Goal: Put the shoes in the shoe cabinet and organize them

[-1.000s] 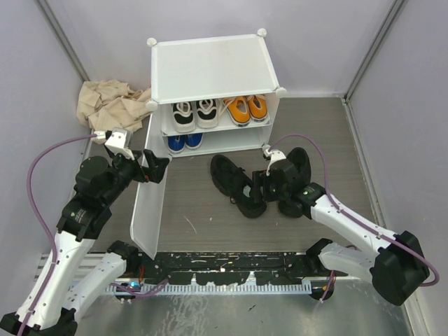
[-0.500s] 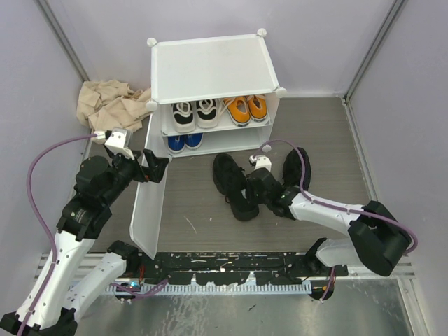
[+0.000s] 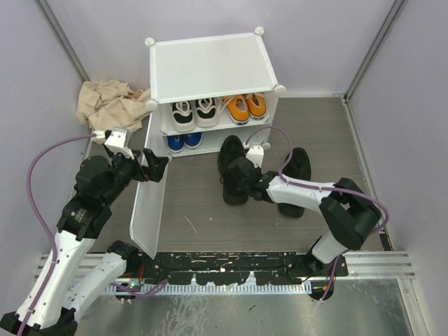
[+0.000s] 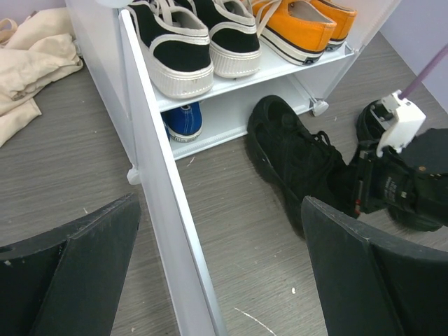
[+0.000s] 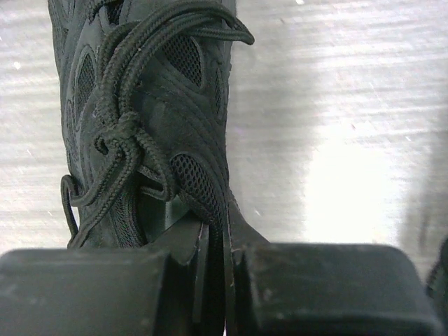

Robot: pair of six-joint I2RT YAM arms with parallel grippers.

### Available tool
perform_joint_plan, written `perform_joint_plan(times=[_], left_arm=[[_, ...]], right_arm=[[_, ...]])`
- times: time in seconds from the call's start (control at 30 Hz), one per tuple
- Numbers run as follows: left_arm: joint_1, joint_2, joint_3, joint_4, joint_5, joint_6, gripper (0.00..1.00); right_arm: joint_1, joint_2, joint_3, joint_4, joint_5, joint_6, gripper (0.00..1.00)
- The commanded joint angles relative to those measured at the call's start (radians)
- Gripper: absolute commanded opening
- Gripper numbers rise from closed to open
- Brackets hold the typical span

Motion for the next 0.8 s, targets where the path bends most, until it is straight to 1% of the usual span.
perform_joint_plan(times=[0.0,0.13,0.27,0.3,0.37,0.4,0.47,0.53,0.57,0.77], left_arm=[[0.006,0.033,-0.064,-0.195,-0.043,0.056,0.98],[0.005,0.027,-0.065,-0.193,-0.040,0.056,0.98],[0.006,0.032,-0.062,-0.193,-0.036,0.056,0.98],[0.006,0.032,-0.062,-0.193,-0.036,0.056,0.98],[0.005,0.033,-0.063,-0.194,-0.035,0.056,0.98],[0.005,0.033,-0.062,-0.194,-0.034,0.056,0.98],[0.005,0.032,-0.062,-0.194,-0.035,0.057,0.98],[0.005,0.032,-0.062,-0.194,-0.034,0.056,0.98],[0.005,0.032,-0.062,-0.194,-0.035,0.056,0.98],[0.005,0.035,-0.060,-0.194,-0.034,0.056,0.98]], right_arm=[[-0.011,0.083,0.141,0.199,0.066,0.047,0.01],[-0.025,0.150,0.184,0.238,0.069,0.062,0.01],[-0.049,0.177,0.208,0.259,0.025,0.056,0.01],[-0.050,0.178,0.205,0.265,0.017,0.048,0.07],[-0.050,0.173,0.196,0.262,0.005,0.029,0.43],[-0.050,0.166,0.187,0.261,-0.007,0.015,0.55],[-0.050,0.139,0.164,0.251,-0.027,-0.010,0.72],[-0.050,0.095,0.131,0.242,-0.044,-0.029,0.82],[-0.051,0.067,0.100,0.240,-0.054,-0.042,0.85],[-0.031,-0.157,-0.034,0.229,-0.130,-0.127,0.92]])
